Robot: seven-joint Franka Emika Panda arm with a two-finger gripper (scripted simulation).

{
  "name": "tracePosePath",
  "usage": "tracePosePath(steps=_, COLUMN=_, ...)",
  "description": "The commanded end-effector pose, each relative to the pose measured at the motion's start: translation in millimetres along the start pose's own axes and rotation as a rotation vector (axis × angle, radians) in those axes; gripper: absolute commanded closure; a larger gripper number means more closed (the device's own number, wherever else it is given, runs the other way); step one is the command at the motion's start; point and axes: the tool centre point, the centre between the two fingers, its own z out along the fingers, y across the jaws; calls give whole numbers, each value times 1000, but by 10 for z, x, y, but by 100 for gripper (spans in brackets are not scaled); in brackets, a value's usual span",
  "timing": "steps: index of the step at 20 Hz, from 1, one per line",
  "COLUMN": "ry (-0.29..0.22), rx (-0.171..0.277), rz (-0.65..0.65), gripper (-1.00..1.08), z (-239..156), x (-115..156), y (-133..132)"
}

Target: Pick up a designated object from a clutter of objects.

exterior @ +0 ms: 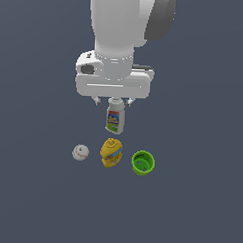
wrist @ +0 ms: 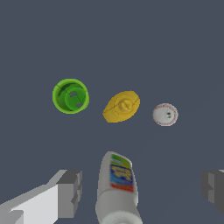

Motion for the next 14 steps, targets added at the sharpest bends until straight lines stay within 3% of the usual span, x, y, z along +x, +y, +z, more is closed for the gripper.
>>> tracePosePath(steps=1, ry=0, rx=0, rz=0, gripper=-92, z=0, x=0, y=0)
tracePosePath(steps=14, ry=-17, rx=-10, rz=-14, gripper=-92, z=27, x=14, y=50)
